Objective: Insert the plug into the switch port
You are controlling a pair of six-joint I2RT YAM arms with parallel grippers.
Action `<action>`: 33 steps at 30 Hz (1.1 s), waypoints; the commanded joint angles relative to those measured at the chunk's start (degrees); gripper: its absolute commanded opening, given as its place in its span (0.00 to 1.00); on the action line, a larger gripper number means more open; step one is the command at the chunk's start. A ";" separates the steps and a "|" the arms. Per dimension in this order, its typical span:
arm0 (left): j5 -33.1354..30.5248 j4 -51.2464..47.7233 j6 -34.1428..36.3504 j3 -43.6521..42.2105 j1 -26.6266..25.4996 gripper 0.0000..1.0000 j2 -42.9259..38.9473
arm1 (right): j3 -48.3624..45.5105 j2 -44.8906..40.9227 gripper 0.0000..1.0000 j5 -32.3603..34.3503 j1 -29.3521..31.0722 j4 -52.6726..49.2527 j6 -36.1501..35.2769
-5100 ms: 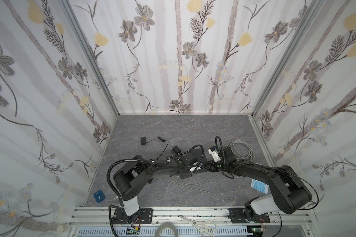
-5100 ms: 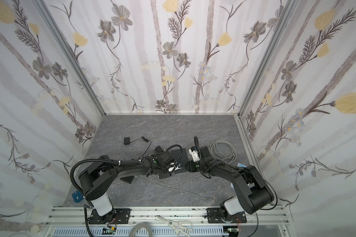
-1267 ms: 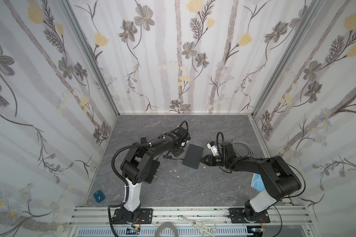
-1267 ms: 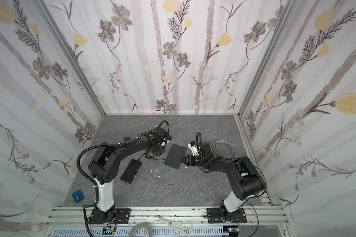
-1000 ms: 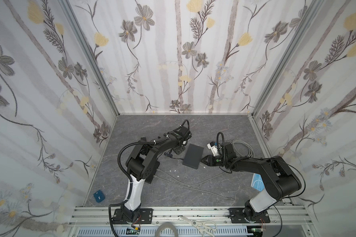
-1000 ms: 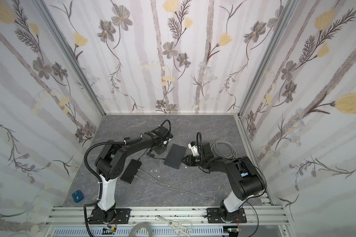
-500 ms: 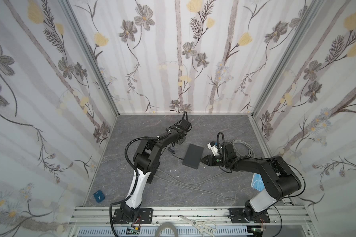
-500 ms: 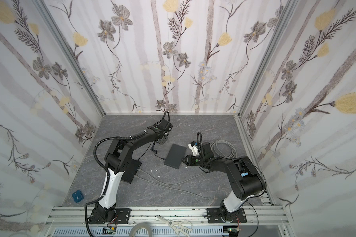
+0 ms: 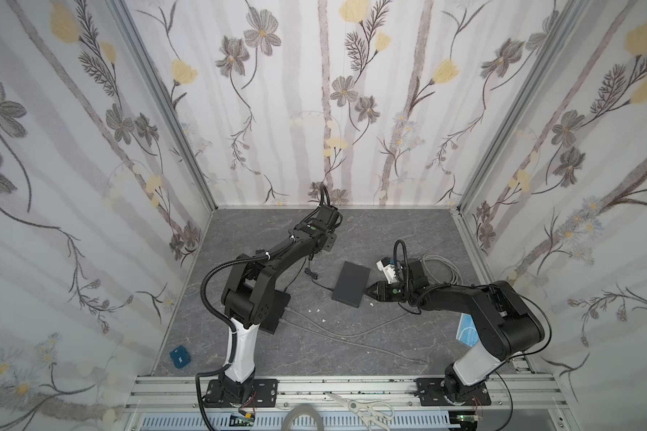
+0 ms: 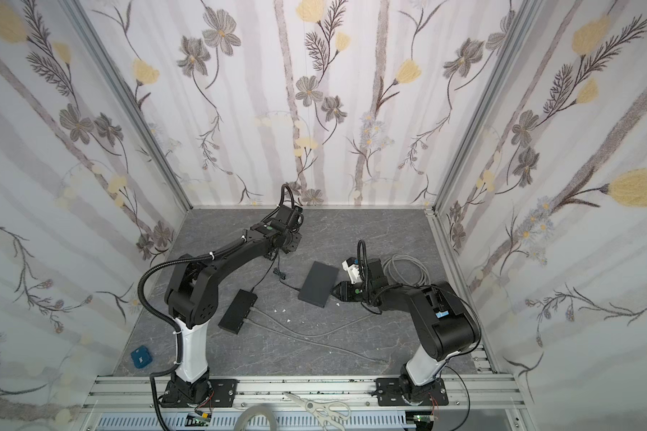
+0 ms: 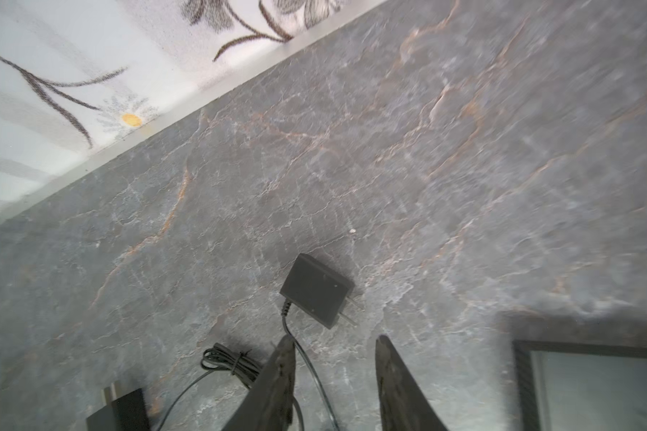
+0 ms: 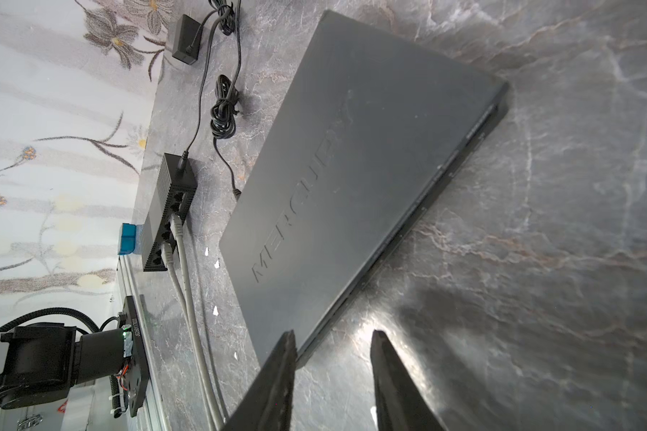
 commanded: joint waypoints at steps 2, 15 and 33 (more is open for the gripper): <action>13.09 -2.20 -10.76 -3.31 -0.45 0.37 -2.77 | 0.99 1.08 0.36 0.56 0.01 3.30 1.14; 17.79 12.59 -17.49 -26.87 -2.99 0.38 -16.55 | 6.75 8.55 0.35 1.63 1.52 3.09 3.36; 17.02 12.89 -19.01 -35.37 -4.19 0.33 -28.36 | 6.75 7.12 0.36 6.39 12.69 4.96 9.48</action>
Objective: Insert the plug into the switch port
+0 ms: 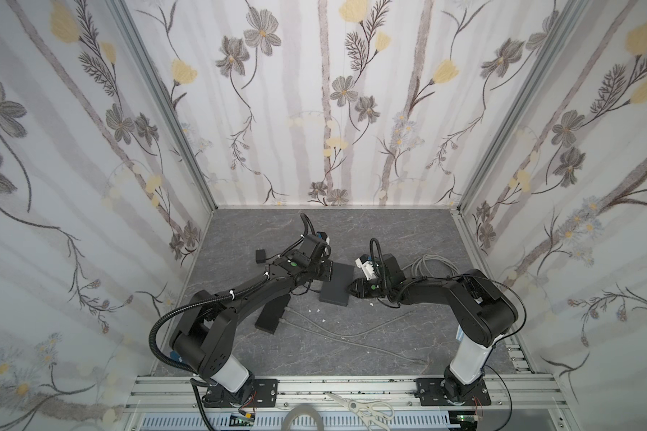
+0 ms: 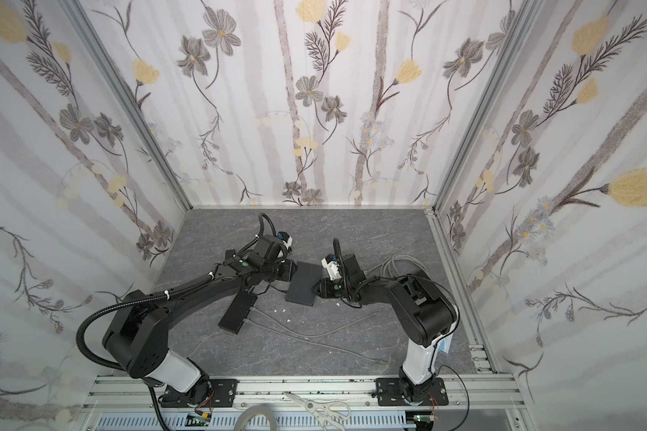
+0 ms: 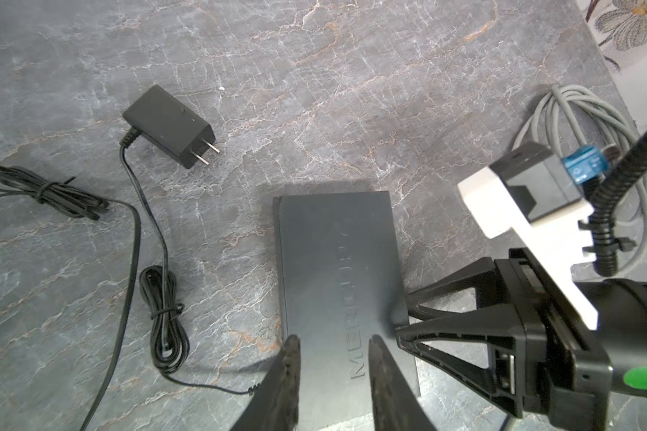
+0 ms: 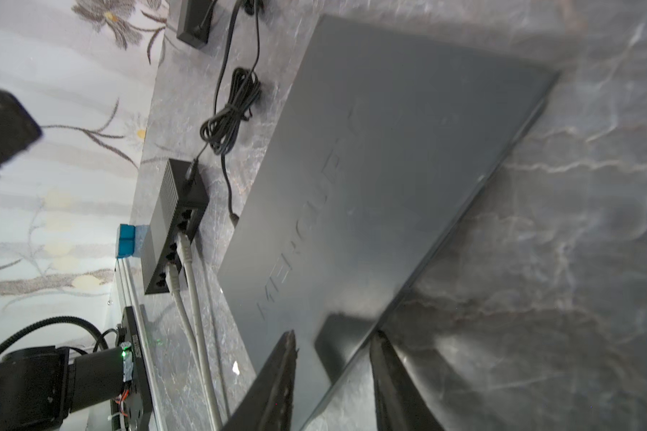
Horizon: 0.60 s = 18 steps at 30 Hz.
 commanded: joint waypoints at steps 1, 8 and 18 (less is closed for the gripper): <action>1.47 2.42 -1.51 -2.36 -0.14 0.33 -3.26 | -2.91 -1.00 0.36 1.14 2.42 4.46 3.63; 3.19 3.75 -6.08 -8.85 -0.16 0.34 -12.19 | -3.69 -0.13 0.36 1.11 7.60 11.81 8.94; -1.92 2.77 -9.50 -16.19 0.06 0.49 -26.57 | -1.54 2.62 0.36 -3.20 10.90 22.61 15.27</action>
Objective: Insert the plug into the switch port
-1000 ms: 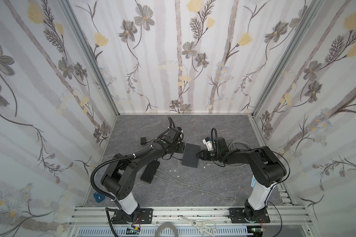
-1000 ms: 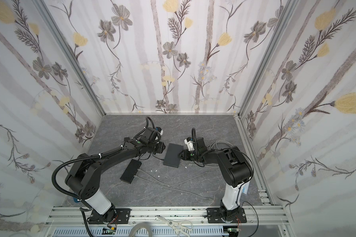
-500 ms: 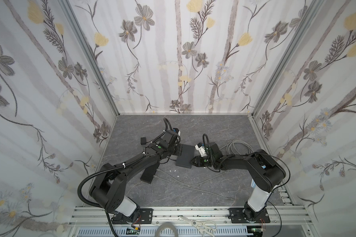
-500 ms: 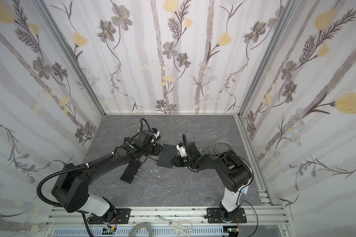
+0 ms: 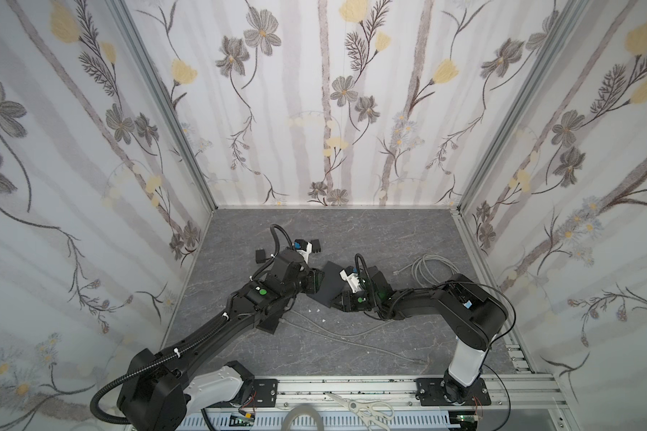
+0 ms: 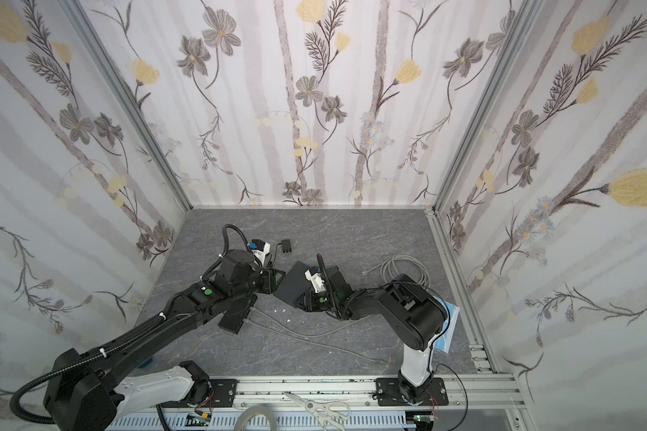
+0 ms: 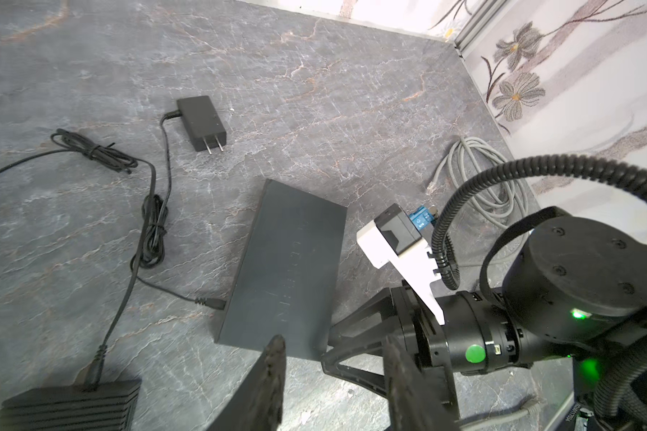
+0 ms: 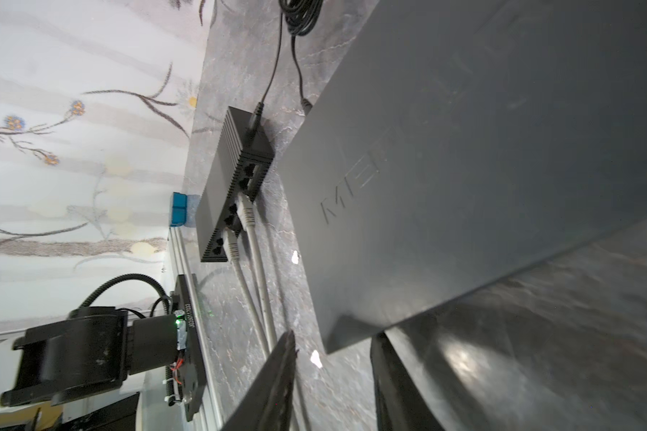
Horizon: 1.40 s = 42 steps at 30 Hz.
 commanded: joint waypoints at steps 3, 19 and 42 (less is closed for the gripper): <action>-2.81 1.56 -5.39 -3.27 0.43 0.53 -4.02 | -1.29 -0.70 0.36 -3.79 0.10 10.84 3.86; 10.18 -7.60 -3.56 23.08 5.79 0.58 8.41 | 3.47 -35.07 0.36 25.37 -5.86 -40.45 -35.40; 15.90 -3.21 -0.22 23.39 12.10 0.61 12.19 | -1.72 -57.98 0.47 28.46 -3.39 -32.17 -51.26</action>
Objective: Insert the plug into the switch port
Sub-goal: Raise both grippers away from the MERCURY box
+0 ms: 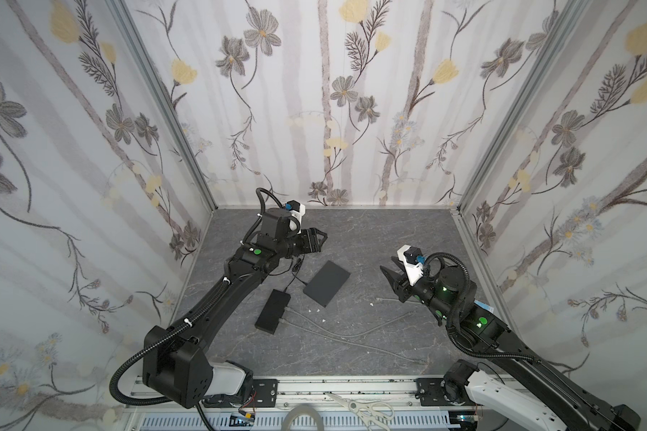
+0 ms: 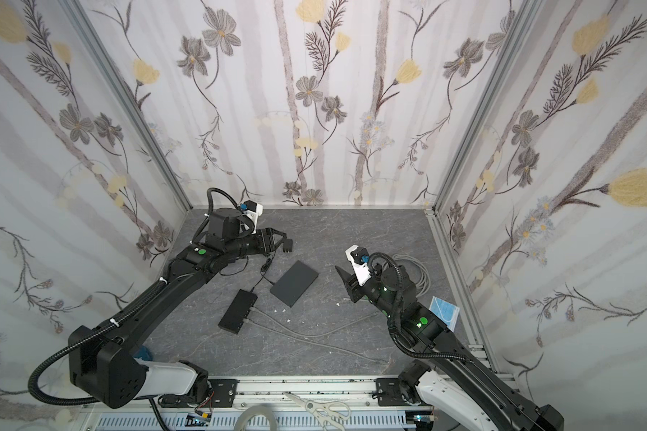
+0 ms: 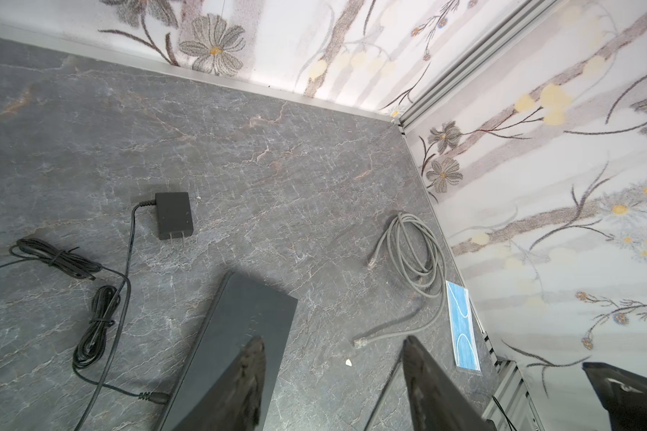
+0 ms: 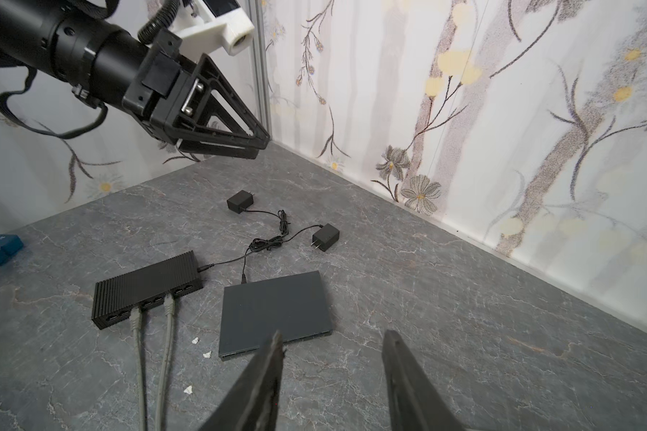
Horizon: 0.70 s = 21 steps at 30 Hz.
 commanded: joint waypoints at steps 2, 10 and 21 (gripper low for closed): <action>-0.81 0.35 1.73 -0.41 0.13 0.61 -1.78 | 1.63 3.42 0.47 -5.43 0.65 -3.12 -4.95; -1.11 1.88 0.70 -2.04 0.14 0.62 -3.10 | 6.53 10.36 0.52 0.12 1.42 -10.94 -4.05; -2.30 1.41 1.61 -2.24 0.13 0.62 -2.06 | 6.11 10.02 0.71 -1.13 1.28 -16.55 3.16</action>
